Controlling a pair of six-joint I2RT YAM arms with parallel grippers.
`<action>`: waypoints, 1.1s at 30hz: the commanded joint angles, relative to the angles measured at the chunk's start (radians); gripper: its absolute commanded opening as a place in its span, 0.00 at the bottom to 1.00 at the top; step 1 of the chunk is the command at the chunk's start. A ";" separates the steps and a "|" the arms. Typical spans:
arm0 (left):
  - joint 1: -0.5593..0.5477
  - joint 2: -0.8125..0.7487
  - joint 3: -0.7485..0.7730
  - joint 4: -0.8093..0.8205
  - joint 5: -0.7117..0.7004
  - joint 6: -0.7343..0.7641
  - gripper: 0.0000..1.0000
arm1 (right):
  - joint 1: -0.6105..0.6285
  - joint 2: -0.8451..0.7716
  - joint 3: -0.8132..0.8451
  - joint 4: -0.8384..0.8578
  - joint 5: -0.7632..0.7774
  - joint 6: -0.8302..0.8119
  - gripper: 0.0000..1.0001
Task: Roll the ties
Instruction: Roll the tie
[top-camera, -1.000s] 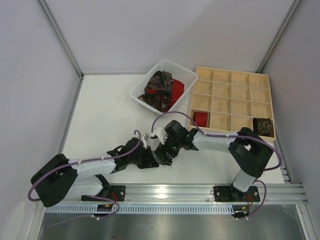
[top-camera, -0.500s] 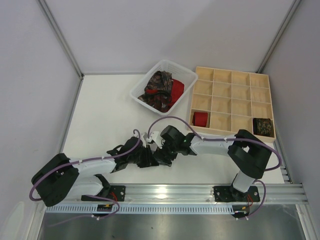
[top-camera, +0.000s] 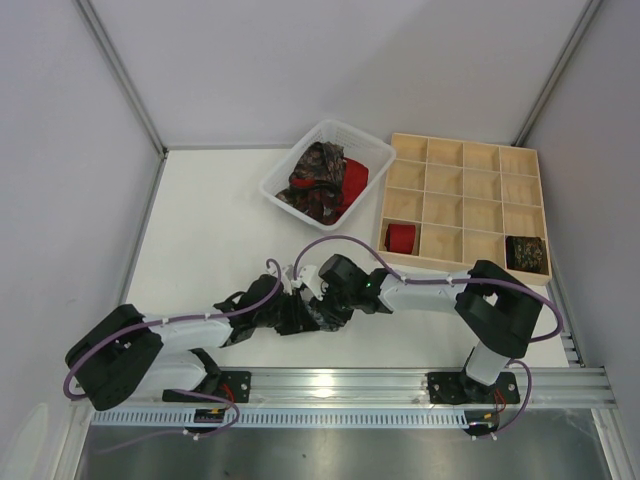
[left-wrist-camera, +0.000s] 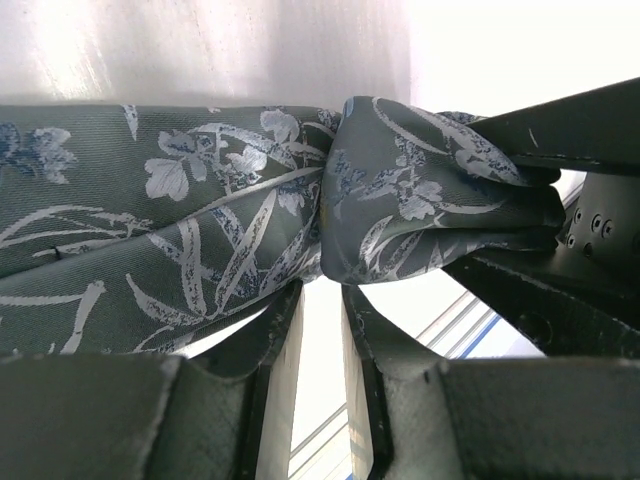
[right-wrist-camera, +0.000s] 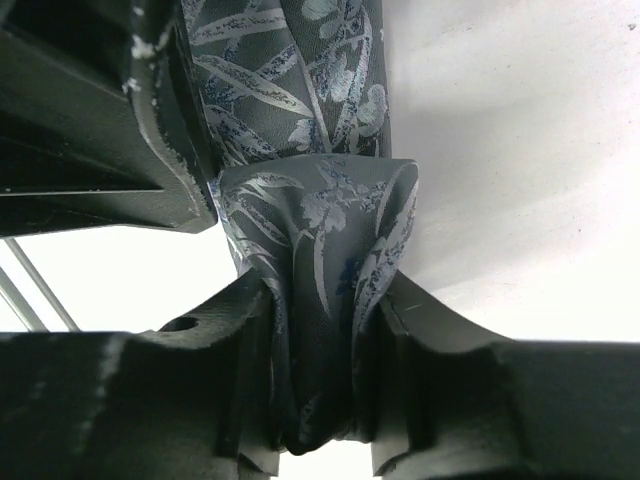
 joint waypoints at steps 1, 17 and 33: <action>0.010 0.012 -0.034 -0.048 -0.031 0.008 0.28 | 0.017 0.002 0.005 -0.036 0.009 0.004 0.38; 0.033 -0.025 -0.049 -0.075 -0.039 0.014 0.29 | 0.049 0.025 0.005 -0.042 -0.012 0.047 0.34; 0.033 -0.174 -0.069 -0.183 -0.109 -0.010 0.30 | 0.051 -0.018 0.005 -0.048 -0.009 0.154 0.81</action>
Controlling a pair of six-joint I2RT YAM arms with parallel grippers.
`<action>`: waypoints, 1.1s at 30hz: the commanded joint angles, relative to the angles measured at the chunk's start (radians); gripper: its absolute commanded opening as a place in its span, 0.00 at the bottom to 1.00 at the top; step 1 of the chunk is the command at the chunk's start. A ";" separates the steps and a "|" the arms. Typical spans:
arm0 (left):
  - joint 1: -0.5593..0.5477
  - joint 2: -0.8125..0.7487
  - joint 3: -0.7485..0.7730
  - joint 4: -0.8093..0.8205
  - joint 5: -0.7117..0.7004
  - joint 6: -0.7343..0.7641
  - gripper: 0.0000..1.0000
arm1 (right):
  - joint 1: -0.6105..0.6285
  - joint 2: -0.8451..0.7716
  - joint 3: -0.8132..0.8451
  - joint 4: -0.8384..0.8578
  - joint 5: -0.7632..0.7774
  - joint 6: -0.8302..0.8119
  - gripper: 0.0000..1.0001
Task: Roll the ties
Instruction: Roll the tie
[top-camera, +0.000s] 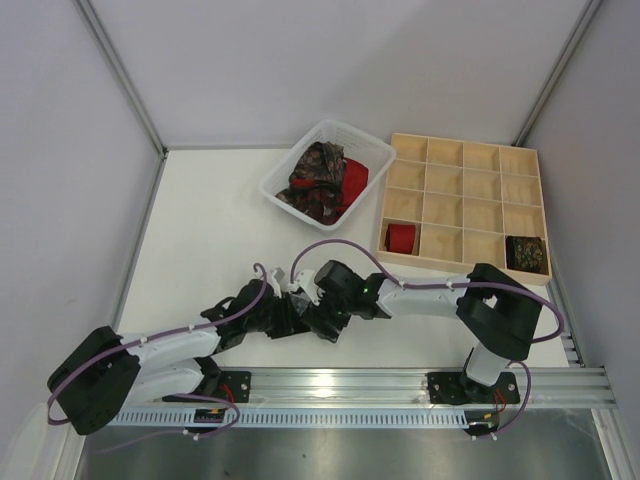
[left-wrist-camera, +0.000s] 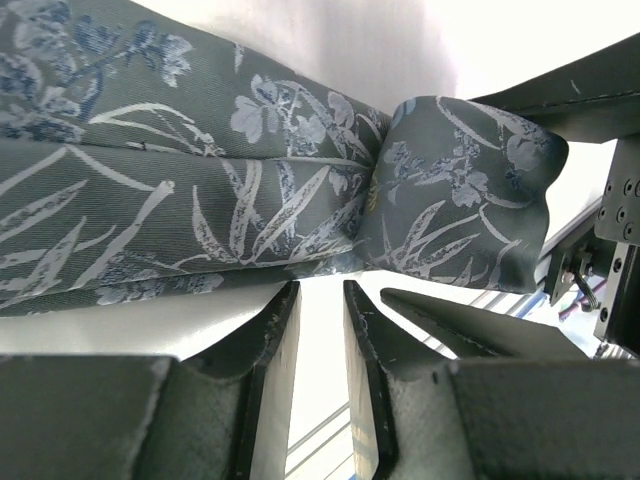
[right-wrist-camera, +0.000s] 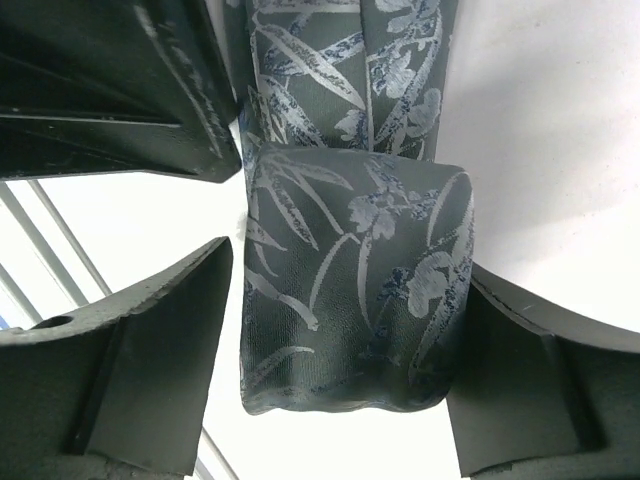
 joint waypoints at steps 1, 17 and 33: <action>0.009 -0.008 -0.018 -0.067 -0.059 -0.006 0.30 | 0.006 -0.008 0.000 -0.033 -0.006 0.077 0.81; 0.009 0.027 -0.027 -0.035 -0.048 -0.008 0.29 | 0.131 0.101 -0.034 -0.010 0.277 0.215 0.46; 0.021 -0.335 0.086 -0.371 -0.137 0.027 0.31 | 0.039 -0.247 0.003 -0.127 0.185 0.337 1.00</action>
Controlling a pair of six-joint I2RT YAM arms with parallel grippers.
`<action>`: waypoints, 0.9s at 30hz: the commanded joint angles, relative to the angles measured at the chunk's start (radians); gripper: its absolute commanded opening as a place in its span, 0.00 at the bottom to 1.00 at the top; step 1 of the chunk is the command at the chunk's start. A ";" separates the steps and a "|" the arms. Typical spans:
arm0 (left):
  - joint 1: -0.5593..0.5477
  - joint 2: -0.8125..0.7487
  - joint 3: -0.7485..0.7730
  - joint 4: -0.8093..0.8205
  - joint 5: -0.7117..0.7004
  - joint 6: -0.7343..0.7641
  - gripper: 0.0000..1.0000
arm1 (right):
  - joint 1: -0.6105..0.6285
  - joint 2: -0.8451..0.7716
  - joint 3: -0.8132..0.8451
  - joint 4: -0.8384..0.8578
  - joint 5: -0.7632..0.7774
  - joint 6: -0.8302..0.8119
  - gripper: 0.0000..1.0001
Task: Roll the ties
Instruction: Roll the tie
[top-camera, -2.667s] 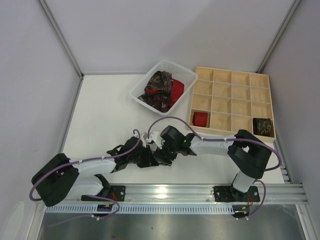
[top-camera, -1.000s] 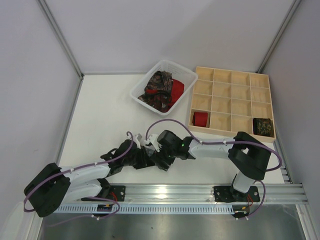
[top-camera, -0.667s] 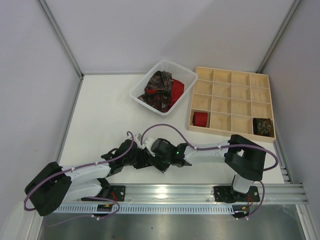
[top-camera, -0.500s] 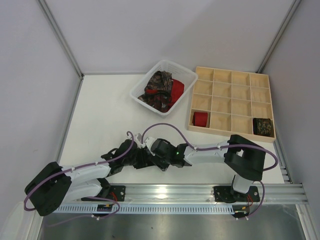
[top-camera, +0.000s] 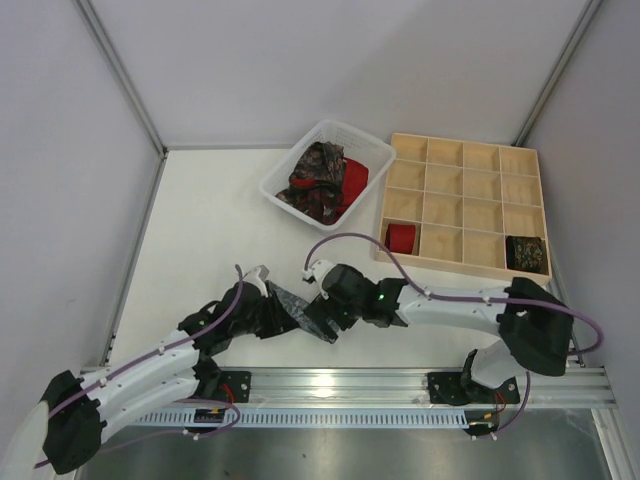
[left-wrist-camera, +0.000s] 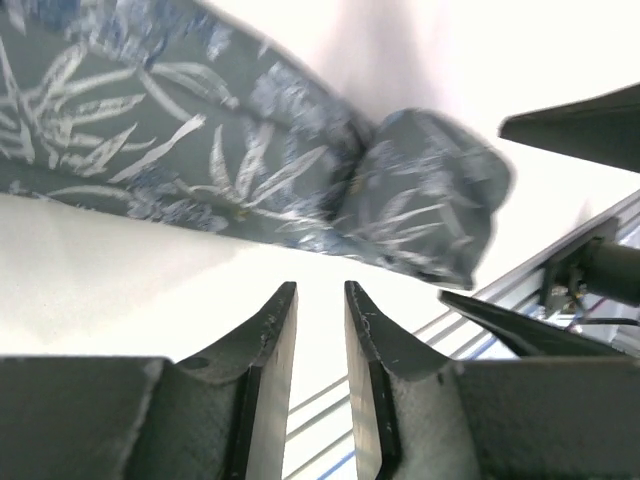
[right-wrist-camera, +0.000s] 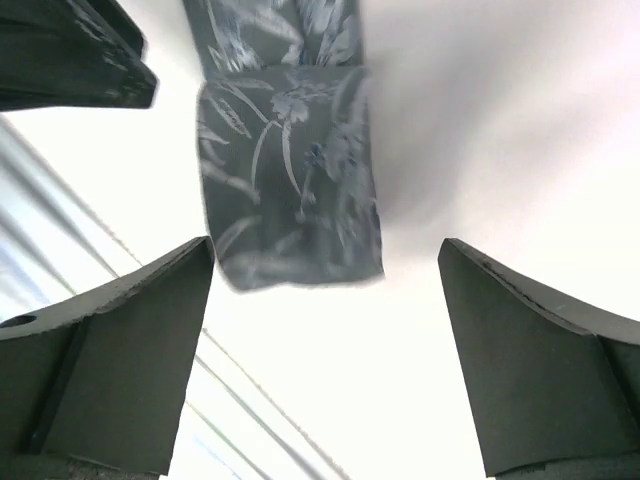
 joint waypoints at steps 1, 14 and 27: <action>0.020 -0.030 0.094 -0.081 -0.035 0.045 0.31 | -0.031 -0.134 0.057 -0.084 -0.028 0.113 1.00; 0.022 0.408 0.395 0.039 0.203 0.223 0.16 | -0.238 -0.431 -0.375 0.182 -0.296 0.988 0.98; 0.023 0.553 0.389 0.074 0.189 0.254 0.15 | -0.180 -0.290 -0.521 0.612 -0.235 1.167 0.91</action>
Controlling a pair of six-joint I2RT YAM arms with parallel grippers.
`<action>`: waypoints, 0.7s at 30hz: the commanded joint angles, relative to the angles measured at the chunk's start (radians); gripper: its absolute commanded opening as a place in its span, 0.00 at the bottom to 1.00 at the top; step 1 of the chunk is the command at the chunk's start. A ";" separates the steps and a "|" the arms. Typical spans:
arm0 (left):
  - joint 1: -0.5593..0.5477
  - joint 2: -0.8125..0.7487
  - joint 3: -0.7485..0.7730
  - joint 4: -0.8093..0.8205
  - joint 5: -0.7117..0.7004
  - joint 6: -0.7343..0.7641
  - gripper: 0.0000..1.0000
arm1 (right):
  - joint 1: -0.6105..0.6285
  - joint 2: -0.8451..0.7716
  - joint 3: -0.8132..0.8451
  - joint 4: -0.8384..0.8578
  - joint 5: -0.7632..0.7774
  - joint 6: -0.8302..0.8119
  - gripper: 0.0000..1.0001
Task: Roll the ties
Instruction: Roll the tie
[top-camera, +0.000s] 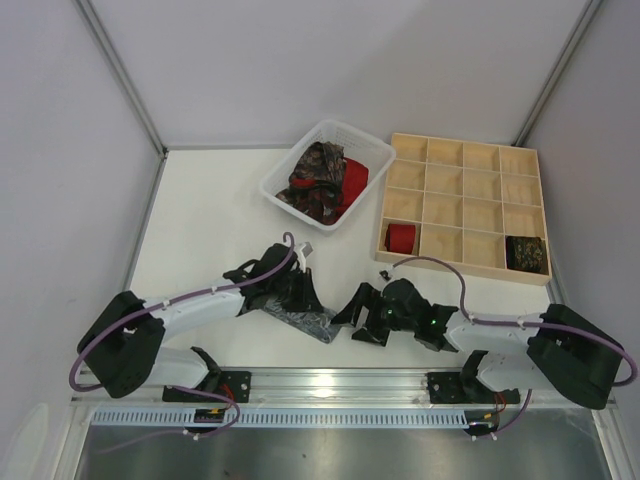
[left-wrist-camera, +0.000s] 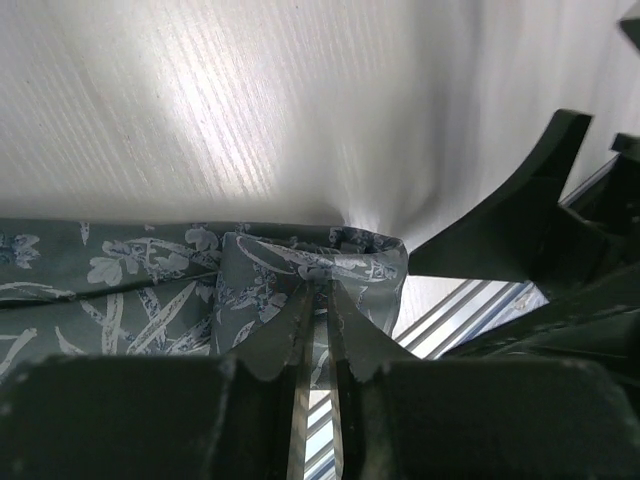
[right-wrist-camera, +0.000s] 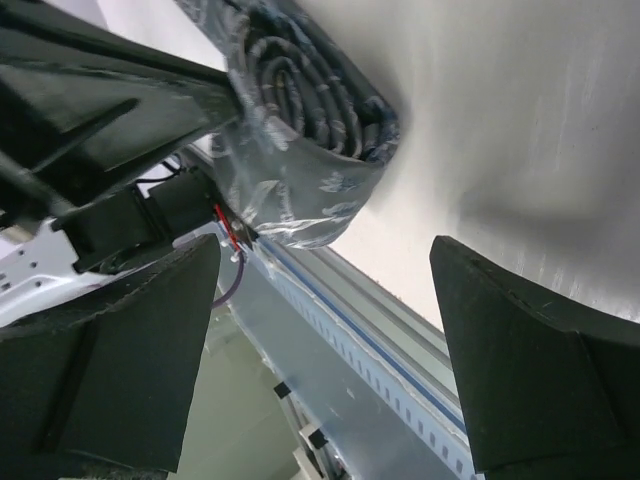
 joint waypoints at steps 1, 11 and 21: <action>0.010 0.009 0.009 0.029 -0.004 0.033 0.15 | 0.032 0.089 0.046 0.102 0.021 0.055 0.91; 0.016 -0.021 -0.053 0.037 -0.028 0.027 0.14 | 0.116 0.240 0.103 0.130 0.131 0.243 0.88; 0.014 -0.122 -0.105 0.014 -0.074 0.001 0.14 | 0.182 0.167 0.112 0.036 0.332 0.379 0.88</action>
